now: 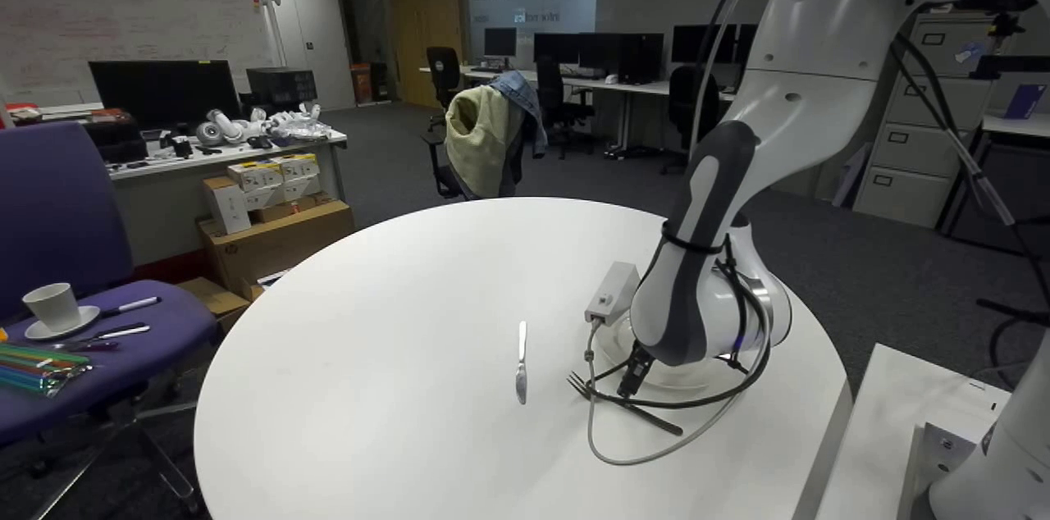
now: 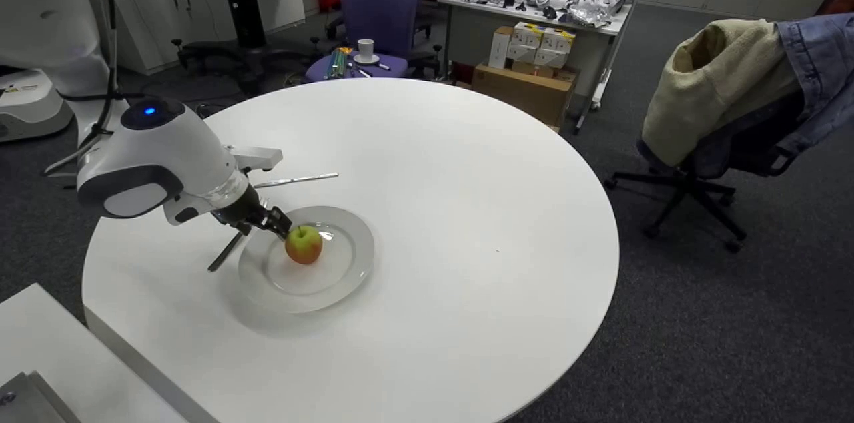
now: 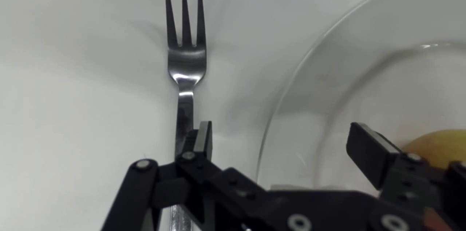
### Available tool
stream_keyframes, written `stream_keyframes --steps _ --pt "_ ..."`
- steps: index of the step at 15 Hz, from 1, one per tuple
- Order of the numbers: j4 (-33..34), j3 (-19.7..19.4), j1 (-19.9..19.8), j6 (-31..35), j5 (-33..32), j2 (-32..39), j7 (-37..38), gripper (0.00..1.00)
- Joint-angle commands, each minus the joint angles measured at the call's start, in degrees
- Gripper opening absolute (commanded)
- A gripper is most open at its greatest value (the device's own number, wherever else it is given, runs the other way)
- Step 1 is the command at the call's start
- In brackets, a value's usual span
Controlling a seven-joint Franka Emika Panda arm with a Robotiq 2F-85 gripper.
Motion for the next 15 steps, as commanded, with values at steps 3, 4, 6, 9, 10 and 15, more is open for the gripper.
stream_keyframes --steps 3,4,6,9,10,15 --pt "-2.5 -3.1 3.9 1.5 1.3 -4.4 -1.4 1.0" --pt "-2.7 -2.8 3.5 1.5 0.7 -5.2 -1.2 1.0" --pt "-2.8 0.1 0.8 1.4 -1.8 -7.0 0.0 1.0" --pt "-3.2 6.3 -4.7 -1.8 -5.1 -11.6 2.6 1.0" --pt "-3.6 7.8 -5.9 -3.3 -5.4 -13.4 2.8 1.0" --pt "-5.3 13.0 -10.6 -17.1 -3.4 -21.0 0.7 1.0"
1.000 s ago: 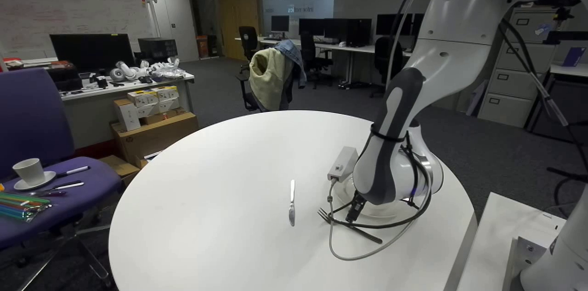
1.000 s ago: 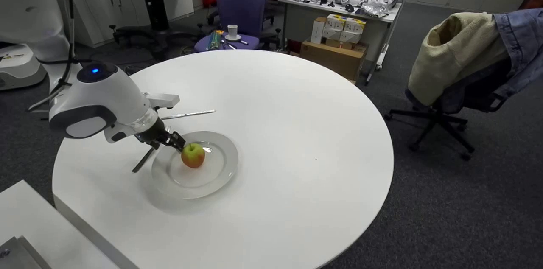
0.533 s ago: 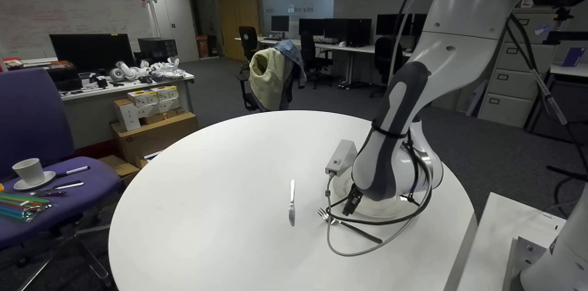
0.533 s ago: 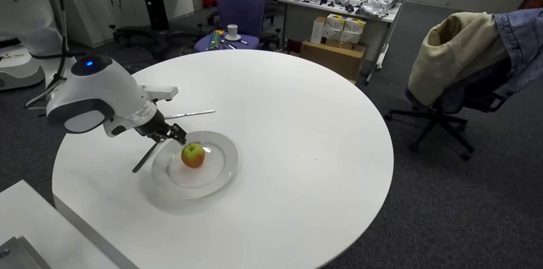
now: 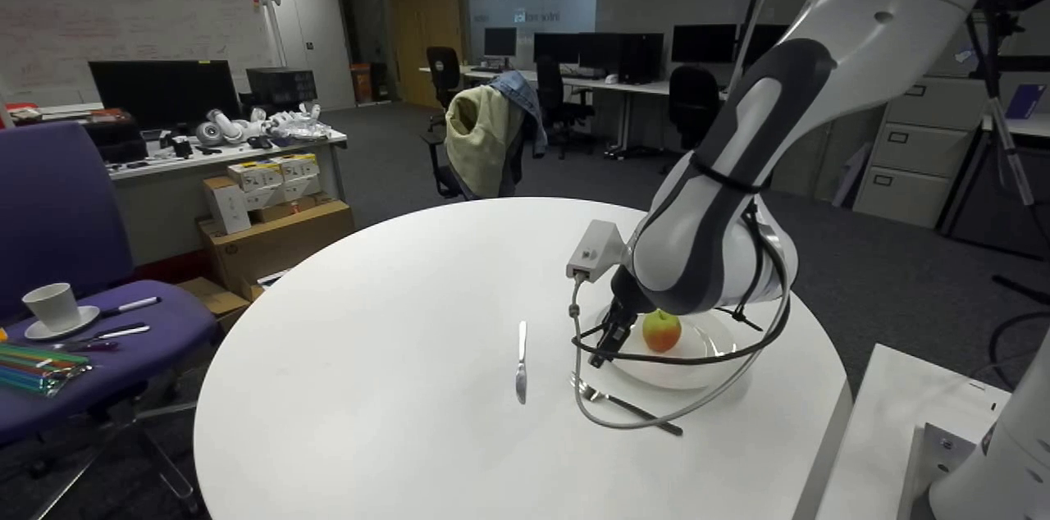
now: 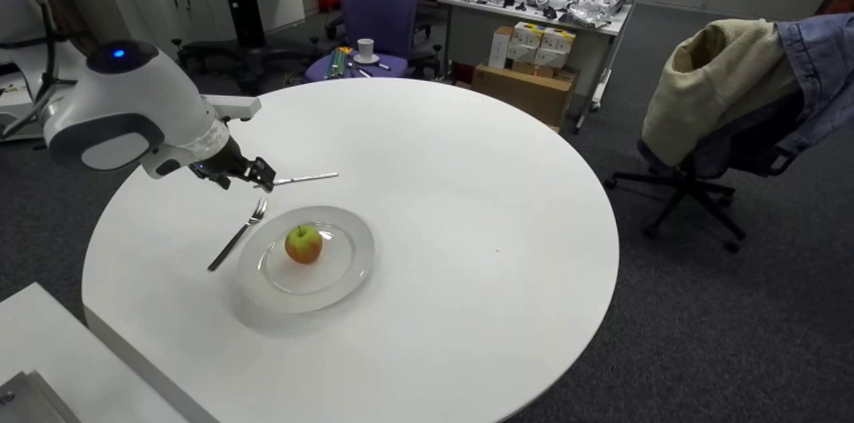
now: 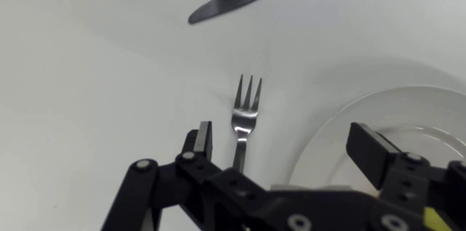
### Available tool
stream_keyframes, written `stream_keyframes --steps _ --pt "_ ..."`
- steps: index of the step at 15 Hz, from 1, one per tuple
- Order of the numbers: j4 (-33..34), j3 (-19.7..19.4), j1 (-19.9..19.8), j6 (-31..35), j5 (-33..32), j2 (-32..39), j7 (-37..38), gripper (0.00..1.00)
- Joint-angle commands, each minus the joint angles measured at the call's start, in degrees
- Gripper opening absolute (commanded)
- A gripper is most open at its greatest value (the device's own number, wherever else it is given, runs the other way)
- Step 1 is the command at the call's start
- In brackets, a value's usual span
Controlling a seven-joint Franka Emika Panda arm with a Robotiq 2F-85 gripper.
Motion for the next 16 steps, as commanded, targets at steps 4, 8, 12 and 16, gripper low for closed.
stream_keyframes --steps 4,8,12,16 --pt "-5.5 3.7 -4.7 -20.4 2.7 -10.5 -2.2 1.0" --pt "-6.5 -10.8 5.5 -21.0 -14.1 -3.3 7.3 1.0" --pt "-7.1 -30.5 22.8 -23.7 -34.8 -5.0 22.5 1.0" --pt "-6.0 -49.2 32.9 -21.2 -40.4 -2.9 15.1 1.0"
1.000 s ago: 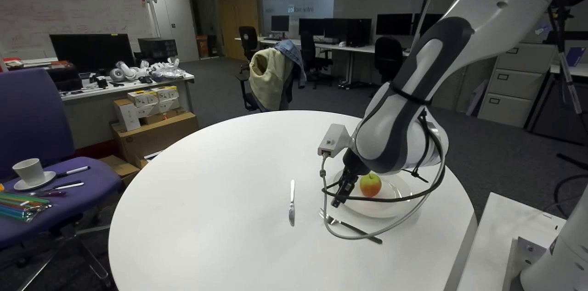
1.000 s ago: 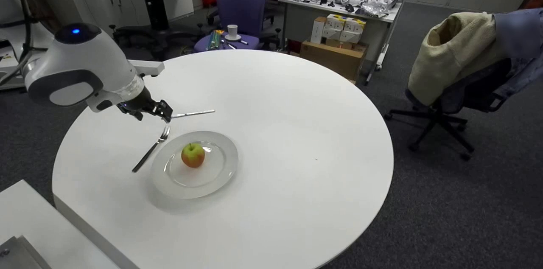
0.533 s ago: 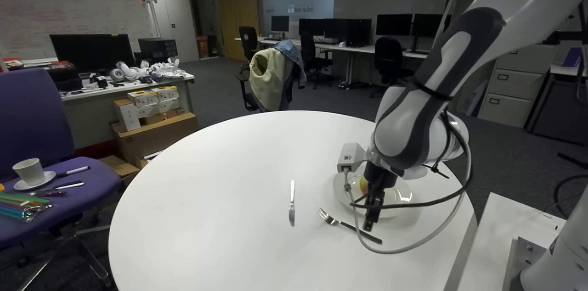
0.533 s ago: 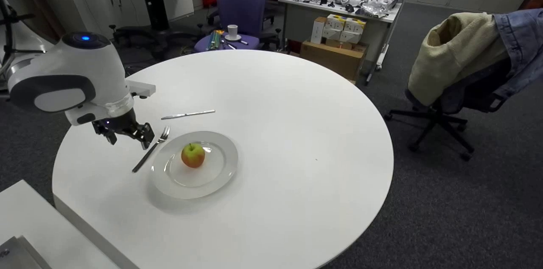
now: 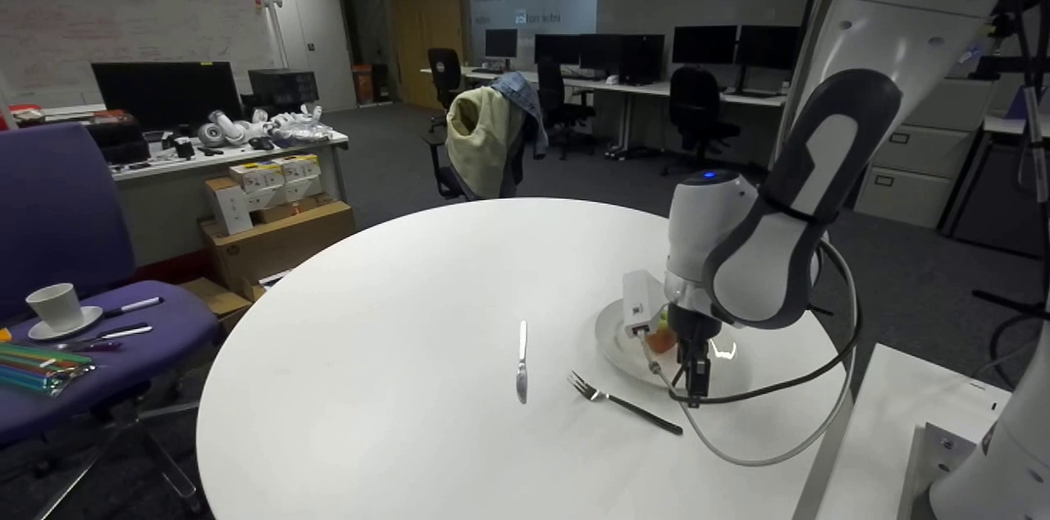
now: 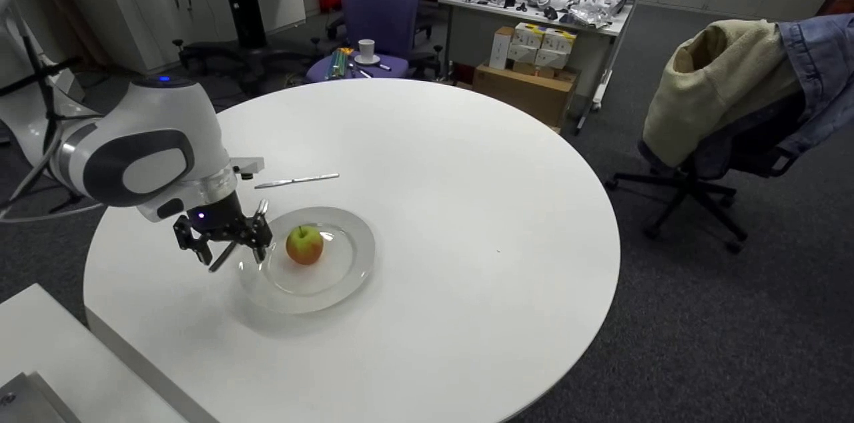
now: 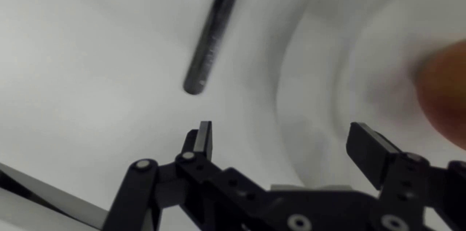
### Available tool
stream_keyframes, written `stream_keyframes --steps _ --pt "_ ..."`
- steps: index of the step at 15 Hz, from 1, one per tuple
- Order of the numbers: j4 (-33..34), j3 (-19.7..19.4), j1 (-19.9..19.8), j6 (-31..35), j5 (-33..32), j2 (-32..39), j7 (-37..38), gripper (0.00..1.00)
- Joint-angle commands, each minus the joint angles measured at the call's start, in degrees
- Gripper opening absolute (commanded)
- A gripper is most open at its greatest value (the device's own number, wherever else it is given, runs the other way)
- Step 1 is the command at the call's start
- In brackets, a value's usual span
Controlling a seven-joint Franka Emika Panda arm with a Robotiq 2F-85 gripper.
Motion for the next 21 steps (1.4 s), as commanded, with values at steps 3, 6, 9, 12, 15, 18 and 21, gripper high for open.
stream_keyframes --steps 3,6,9,12,15,18,21 --pt "0.5 -25.2 21.1 2.6 -3.6 0.6 -0.5 1.0" --pt "0.6 -36.0 34.2 5.7 -0.9 3.1 -0.6 1.0" --pt "0.6 -45.3 46.8 7.4 2.7 2.9 -0.5 1.0" --pt "0.0 -53.2 58.6 9.1 7.3 2.6 -0.5 1.0" --pt "0.1 -59.9 68.2 8.9 10.8 3.0 -0.5 1.0" --pt "0.3 -65.6 76.0 8.6 13.4 3.3 -0.5 1.0" --pt "0.4 -70.8 82.8 8.2 15.5 3.7 -0.5 1.0"
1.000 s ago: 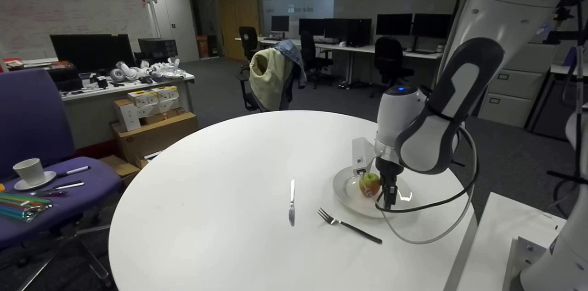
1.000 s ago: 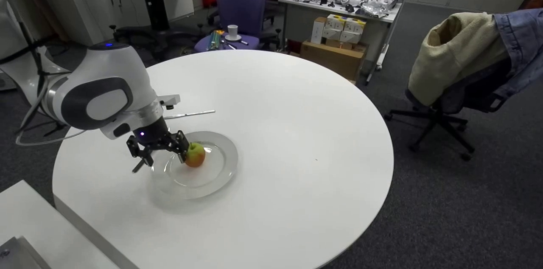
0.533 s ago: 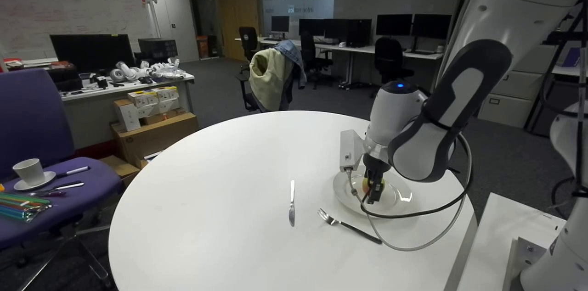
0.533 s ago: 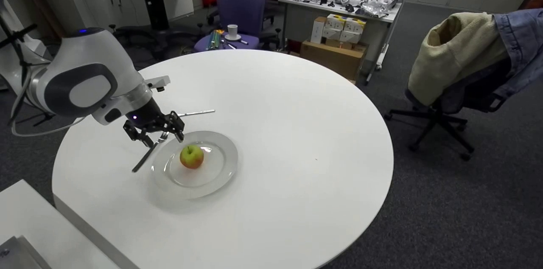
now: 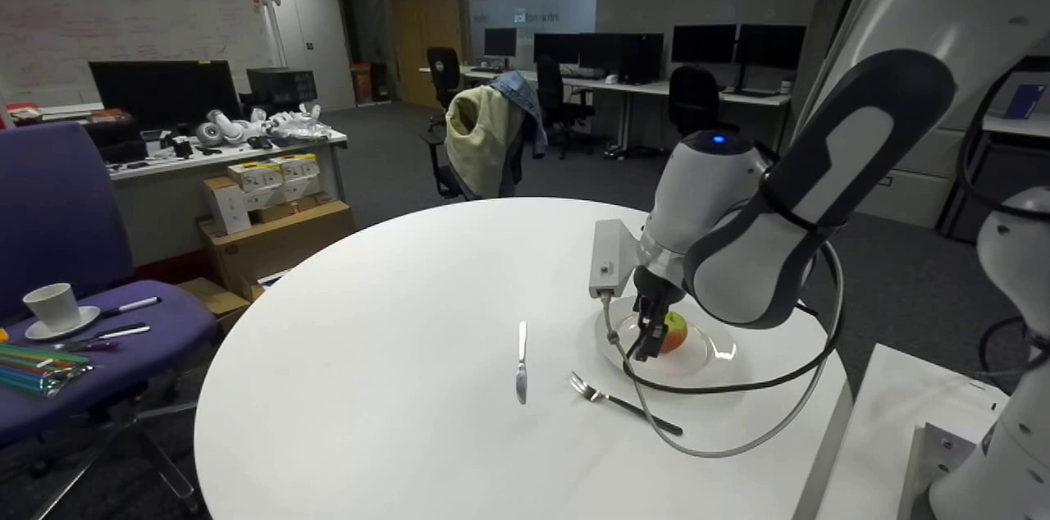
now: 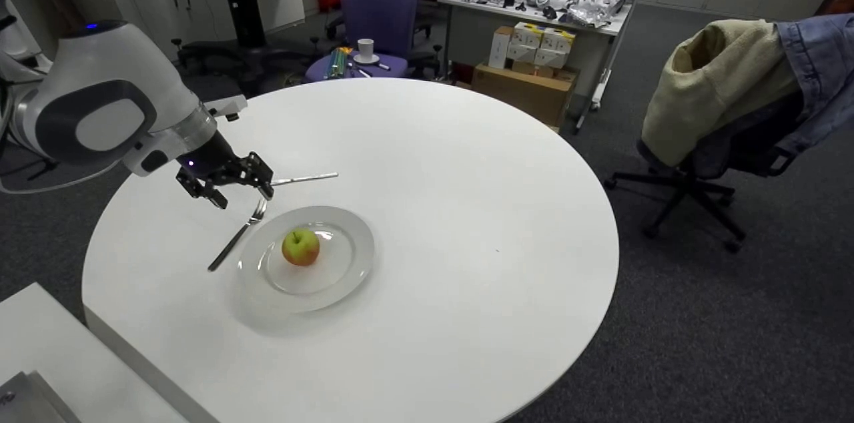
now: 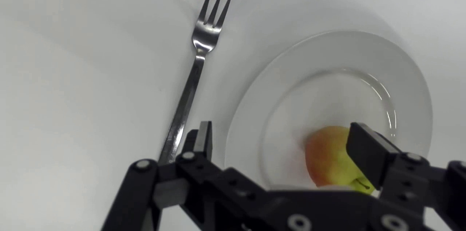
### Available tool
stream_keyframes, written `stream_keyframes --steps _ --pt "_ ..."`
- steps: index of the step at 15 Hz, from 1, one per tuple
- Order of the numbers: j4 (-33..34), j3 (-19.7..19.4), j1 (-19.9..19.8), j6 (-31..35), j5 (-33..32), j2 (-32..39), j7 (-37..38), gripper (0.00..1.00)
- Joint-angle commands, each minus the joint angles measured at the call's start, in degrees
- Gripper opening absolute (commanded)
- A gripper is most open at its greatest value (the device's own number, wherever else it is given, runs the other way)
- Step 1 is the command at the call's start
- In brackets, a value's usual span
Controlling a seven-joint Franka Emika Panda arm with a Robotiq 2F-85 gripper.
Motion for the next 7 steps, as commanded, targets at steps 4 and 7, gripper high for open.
stream_keyframes --steps 4,7 --pt "0.0 -5.3 7.1 -0.1 1.6 0.0 0.0 1.0" --pt "-0.1 -5.0 6.9 -0.1 1.6 0.0 0.0 1.0"
